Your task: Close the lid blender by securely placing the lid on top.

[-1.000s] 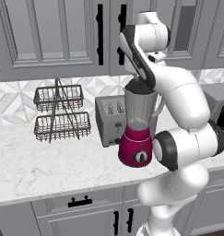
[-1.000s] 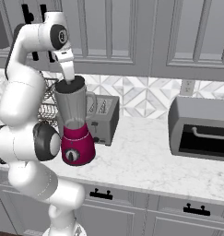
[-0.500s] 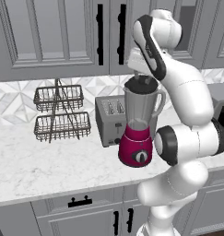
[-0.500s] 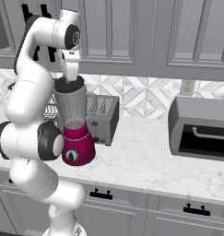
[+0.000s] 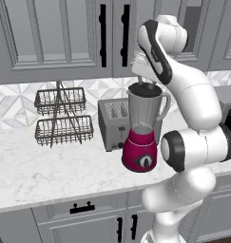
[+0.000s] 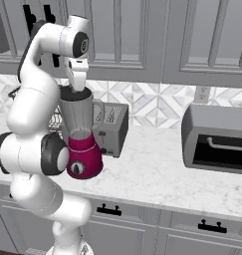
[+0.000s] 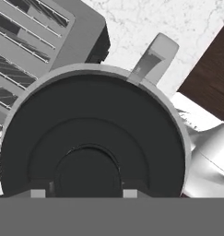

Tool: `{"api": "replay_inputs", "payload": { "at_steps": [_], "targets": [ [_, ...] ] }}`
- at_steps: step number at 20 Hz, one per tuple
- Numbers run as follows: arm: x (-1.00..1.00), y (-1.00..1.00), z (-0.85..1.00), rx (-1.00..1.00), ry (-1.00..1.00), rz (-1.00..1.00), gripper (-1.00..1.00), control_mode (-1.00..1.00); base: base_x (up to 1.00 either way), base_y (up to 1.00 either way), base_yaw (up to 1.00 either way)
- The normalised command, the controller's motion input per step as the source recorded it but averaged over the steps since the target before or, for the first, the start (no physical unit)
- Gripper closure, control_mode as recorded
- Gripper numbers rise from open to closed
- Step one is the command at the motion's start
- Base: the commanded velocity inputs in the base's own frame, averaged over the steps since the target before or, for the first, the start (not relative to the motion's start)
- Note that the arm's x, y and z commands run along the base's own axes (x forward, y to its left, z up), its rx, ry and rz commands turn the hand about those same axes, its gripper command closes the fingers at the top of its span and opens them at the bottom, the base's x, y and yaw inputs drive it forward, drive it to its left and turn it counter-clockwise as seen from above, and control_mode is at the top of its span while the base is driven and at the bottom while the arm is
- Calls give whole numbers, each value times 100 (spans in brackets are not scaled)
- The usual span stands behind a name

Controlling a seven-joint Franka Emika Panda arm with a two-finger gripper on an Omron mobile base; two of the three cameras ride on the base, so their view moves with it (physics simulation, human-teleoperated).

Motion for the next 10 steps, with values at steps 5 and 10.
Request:
{"api": "replay_inputs", "payload": {
  "at_steps": [5,10],
  "targets": [
    [-5,1,-1,-5,-8,0,100,-100,0,0,0],
    [-4,0,0,-9,-22,0,100,-100,0,0,0]
  ]
}}
